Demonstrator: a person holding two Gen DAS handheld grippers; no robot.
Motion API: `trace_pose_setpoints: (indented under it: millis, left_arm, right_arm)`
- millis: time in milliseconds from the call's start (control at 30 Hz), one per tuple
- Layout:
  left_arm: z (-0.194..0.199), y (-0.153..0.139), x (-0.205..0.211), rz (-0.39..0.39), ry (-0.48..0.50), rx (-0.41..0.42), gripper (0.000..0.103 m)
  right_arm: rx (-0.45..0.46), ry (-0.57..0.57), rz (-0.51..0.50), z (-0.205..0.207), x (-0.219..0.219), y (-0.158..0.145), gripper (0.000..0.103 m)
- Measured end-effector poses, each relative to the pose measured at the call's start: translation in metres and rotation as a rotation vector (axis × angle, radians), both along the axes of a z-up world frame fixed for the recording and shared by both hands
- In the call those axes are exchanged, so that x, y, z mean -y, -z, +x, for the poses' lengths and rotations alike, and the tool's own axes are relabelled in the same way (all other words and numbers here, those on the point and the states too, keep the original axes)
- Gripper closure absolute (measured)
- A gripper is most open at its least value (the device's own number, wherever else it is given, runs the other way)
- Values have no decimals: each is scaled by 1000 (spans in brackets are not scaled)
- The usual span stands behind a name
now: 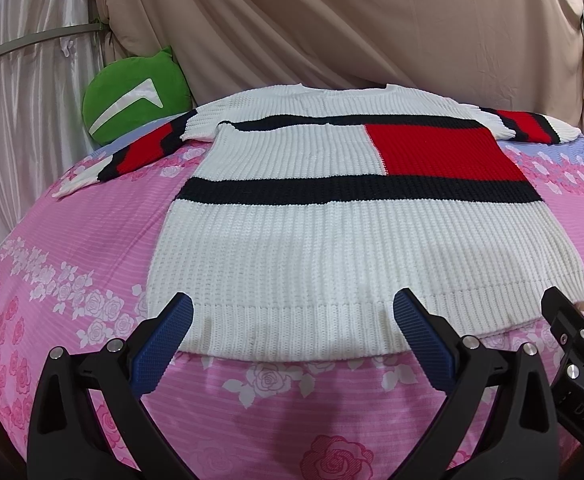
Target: Fold small clothes
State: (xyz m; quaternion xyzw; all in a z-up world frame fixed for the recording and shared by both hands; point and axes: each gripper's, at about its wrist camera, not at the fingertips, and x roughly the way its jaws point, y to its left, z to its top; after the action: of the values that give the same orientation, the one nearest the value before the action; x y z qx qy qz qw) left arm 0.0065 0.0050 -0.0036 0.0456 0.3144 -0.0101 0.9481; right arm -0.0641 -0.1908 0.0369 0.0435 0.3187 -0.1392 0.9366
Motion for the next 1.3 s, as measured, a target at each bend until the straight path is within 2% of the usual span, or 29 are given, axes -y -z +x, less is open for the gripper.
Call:
trace_pose_setpoints:
  millis: [1300]
  left_arm:
    - [1, -1, -3, 5, -1, 11, 5]
  right_arm:
    - [-5, 16, -5, 0, 2, 2, 5]
